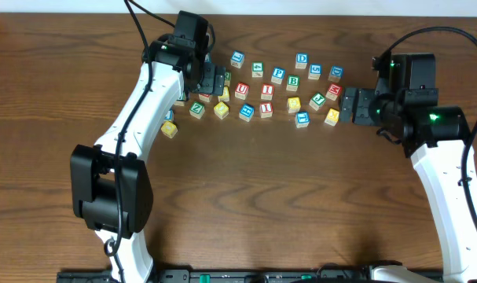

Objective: Spell out NEURIPS

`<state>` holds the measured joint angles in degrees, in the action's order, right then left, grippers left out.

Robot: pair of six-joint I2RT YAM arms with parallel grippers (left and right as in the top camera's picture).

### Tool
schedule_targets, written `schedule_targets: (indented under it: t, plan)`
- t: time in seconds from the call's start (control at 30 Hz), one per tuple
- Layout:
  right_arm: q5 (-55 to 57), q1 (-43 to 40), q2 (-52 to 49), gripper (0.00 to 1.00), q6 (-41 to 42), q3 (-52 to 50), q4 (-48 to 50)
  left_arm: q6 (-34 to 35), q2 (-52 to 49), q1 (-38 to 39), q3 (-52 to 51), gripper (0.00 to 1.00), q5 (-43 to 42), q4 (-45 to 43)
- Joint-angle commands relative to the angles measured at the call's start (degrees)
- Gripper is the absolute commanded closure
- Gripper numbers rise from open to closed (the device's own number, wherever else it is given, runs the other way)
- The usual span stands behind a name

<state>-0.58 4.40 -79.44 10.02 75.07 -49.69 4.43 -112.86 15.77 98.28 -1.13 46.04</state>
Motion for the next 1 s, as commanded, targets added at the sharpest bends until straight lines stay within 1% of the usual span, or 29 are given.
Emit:
schedule_targets:
  t: [0.0,0.43,0.57,0.83,0.97]
  plan:
    - [0.44,-0.24,-0.09,0.01,0.46,1.29,-0.04,-0.72,-0.35,-0.09,-0.59,0.02,0.28,0.13]
    - [0.28,-0.24,-0.09,0.01,0.55,1.29,0.07,-0.72,-0.35,-0.09,-0.59,0.02,0.28,0.13]
    - [-2.40,-0.24,-0.09,0.01,0.68,1.29,2.43,-0.72,-0.28,-0.09,-0.55,0.02,0.28,0.20]
    - [-3.50,-0.24,-0.09,0.01,0.68,1.29,2.64,-0.72,1.18,-0.11,0.15,0.02,0.31,1.68]
    - [-5.86,-0.17,-0.09,0.01,0.70,1.29,2.99,0.15,2.58,-0.11,0.37,0.01,0.33,1.95]
